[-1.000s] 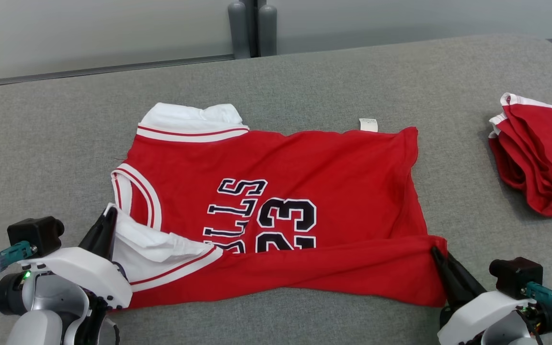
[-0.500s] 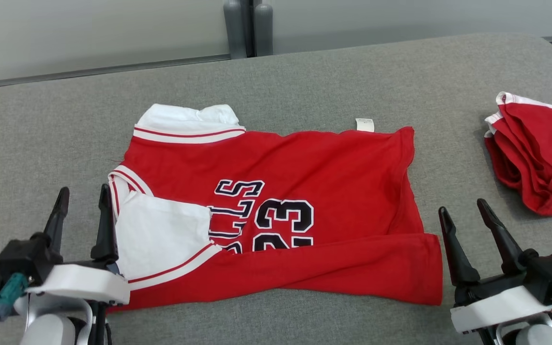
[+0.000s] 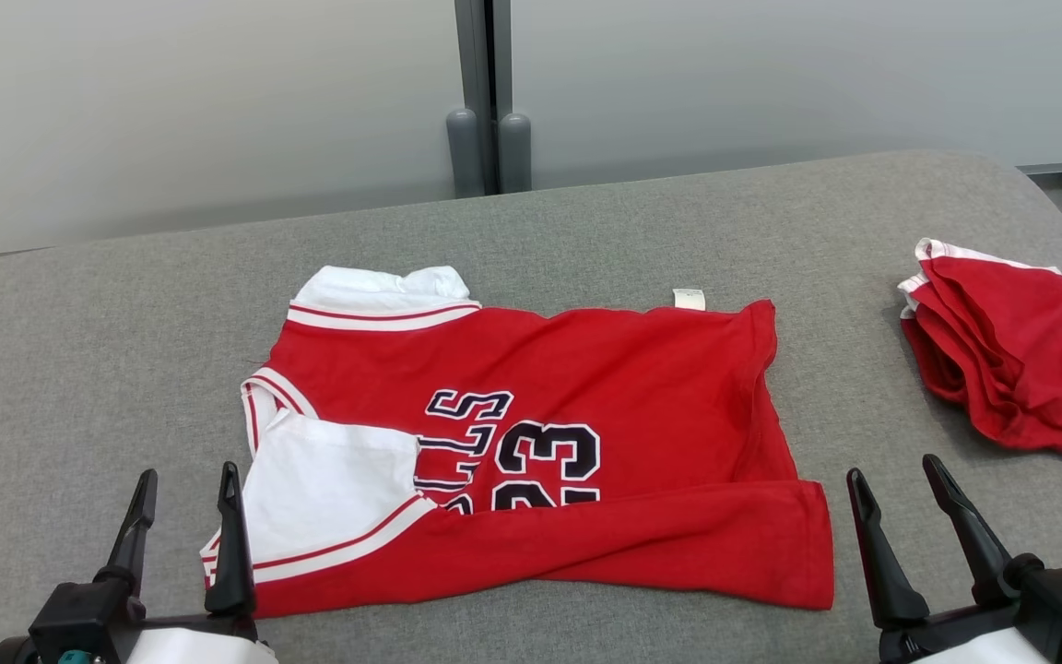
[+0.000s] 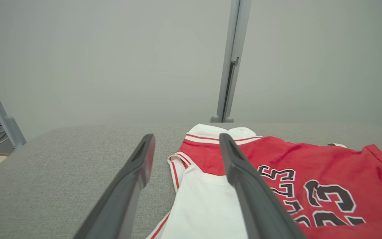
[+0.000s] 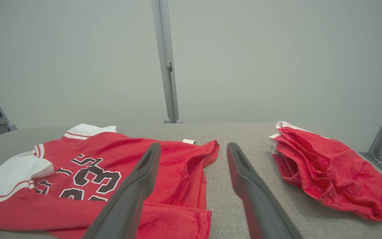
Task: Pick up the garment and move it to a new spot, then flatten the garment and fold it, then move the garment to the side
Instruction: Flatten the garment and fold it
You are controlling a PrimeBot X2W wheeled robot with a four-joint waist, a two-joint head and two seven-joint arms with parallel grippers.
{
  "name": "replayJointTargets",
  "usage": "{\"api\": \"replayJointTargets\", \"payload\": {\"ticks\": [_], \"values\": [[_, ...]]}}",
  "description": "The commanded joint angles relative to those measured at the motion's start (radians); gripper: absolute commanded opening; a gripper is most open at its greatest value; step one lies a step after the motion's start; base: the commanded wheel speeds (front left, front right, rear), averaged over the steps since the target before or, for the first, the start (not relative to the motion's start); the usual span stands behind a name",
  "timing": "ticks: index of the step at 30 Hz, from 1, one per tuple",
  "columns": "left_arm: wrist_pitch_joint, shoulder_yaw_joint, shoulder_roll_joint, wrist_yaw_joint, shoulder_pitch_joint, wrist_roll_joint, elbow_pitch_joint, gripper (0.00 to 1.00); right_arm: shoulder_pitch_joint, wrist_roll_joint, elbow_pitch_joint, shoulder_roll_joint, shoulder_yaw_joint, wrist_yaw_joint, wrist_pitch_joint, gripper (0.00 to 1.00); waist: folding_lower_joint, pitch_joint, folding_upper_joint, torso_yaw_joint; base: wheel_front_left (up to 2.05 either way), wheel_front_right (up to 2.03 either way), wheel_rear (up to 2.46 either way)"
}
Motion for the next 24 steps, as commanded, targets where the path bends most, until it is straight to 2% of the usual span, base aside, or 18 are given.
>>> {"api": "replayJointTargets", "payload": {"ticks": [1, 12, 17, 24], "values": [[0.004, 0.001, 0.008, 0.006, 0.006, 0.004, -0.013, 1.0, 0.007, -0.001, -0.01, 0.0, -0.003, 0.0, 0.008, 1.0, 0.0, -0.003, 0.0, 0.0, 0.0, 0.0, 0.0], [0.046, -0.009, 0.012, 0.002, 0.017, -0.021, 0.005, 1.0, 0.014, -0.002, -0.005, 0.0, 0.009, 0.0, 0.031, 1.0, 0.0, 0.007, 0.0, 0.006, 0.0, 0.0, 0.0], [0.085, -0.021, -0.001, -0.014, 0.021, -0.062, 0.109, 1.0, 0.025, 0.014, 0.104, -0.002, 0.035, 0.0, 0.035, 1.0, 0.0, 0.036, 0.0, 0.007, 0.0, 0.0, 0.0], [0.09, -0.016, -0.014, -0.065, -0.021, -0.127, 0.321, 1.0, -0.016, 0.041, 0.305, 0.014, 0.044, 0.0, 0.004, 1.0, 0.0, 0.088, 0.0, 0.013, 0.0, 0.0, 0.0]]}}
